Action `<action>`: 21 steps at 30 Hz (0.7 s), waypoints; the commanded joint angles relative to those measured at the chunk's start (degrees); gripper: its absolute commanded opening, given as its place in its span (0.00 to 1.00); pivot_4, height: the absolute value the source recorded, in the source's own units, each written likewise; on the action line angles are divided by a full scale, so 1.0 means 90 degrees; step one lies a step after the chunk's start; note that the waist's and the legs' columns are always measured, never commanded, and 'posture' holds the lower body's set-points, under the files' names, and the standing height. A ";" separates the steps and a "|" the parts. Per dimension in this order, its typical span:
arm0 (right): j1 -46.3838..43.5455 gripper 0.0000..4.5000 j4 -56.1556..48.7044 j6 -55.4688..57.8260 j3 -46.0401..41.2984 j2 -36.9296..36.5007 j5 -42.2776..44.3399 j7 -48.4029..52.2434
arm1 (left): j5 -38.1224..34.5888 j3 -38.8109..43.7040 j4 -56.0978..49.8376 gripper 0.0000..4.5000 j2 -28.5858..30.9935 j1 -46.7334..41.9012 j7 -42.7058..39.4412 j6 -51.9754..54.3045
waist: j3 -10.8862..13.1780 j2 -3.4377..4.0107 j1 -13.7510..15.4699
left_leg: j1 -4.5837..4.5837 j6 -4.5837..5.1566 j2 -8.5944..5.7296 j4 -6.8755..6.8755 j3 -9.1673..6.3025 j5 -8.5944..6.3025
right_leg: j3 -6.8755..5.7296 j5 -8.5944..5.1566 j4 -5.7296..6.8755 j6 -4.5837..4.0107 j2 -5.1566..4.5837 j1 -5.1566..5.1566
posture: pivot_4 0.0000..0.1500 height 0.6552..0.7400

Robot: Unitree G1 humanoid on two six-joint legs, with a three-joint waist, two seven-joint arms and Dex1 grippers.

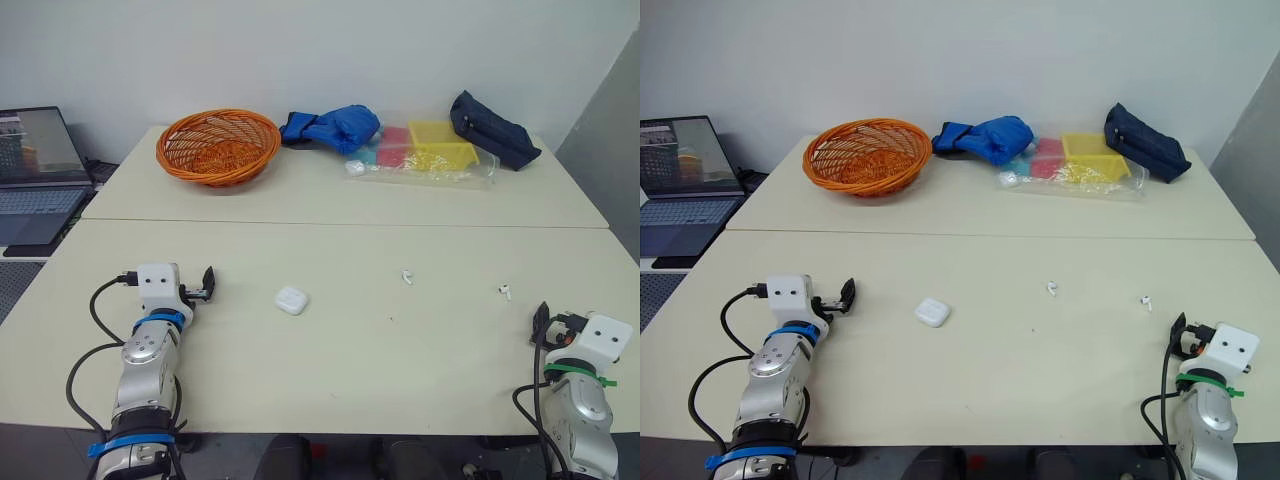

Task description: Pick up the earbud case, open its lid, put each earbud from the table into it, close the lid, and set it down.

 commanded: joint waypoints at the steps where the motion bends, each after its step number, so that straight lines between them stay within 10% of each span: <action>1: -0.0011 1.00 -0.0037 0.0026 -0.0147 -0.0100 0.0049 -0.0062 | -0.0058 0.0055 0.0089 0.99 -0.0003 -0.0026 -0.0044 0.0078 | 0.0000 0.0000 0.0000 | 0.0000 0.0000 0.0000 0.0000 0.0000 0.0000 | 0.0000 0.0000 0.0000 0.0000 0.0000 0.0000 | 1.00 1.00; 21: -0.0028 1.00 -0.0670 0.0395 -0.0031 -0.0228 -0.0031 -0.0042 | -0.0729 -0.0102 -0.1514 0.99 0.0045 0.0317 -0.1097 0.1067 | 0.0013 -0.0013 -0.0005 | -0.0010 -0.0004 0.0011 -0.0009 0.0067 -0.0003 | 0.0018 -0.0005 -0.0008 0.0013 -0.0011 -0.0023 | 1.00 1.00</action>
